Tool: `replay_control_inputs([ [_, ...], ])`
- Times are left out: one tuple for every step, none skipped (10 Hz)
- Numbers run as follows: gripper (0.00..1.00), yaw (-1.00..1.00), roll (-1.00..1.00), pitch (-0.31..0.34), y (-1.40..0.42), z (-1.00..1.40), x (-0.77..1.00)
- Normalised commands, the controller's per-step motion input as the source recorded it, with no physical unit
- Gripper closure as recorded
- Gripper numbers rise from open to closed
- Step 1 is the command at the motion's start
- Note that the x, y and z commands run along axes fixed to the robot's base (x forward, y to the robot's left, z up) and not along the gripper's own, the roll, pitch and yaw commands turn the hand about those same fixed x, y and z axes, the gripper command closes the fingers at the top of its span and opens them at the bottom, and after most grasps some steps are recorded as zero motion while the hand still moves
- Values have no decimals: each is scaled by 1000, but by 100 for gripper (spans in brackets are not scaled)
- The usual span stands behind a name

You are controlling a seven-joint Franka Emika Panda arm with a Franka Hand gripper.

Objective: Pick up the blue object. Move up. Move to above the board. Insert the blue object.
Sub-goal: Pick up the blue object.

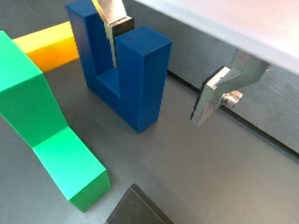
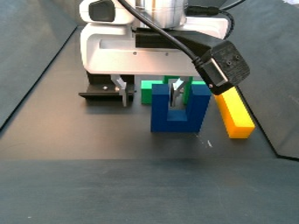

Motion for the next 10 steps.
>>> replay_control_inputs([
  [100, 0, 0, 0, 0, 0, 0],
  [100, 0, 0, 0, 0, 0, 0],
  [100, 0, 0, 0, 0, 0, 0],
  [100, 0, 0, 0, 0, 0, 0],
  [100, 0, 0, 0, 0, 0, 0],
  [100, 0, 0, 0, 0, 0, 0],
  [100, 0, 0, 0, 0, 0, 0],
  [100, 0, 0, 0, 0, 0, 0],
  [100, 0, 0, 0, 0, 0, 0],
  [100, 0, 0, 0, 0, 0, 0],
])
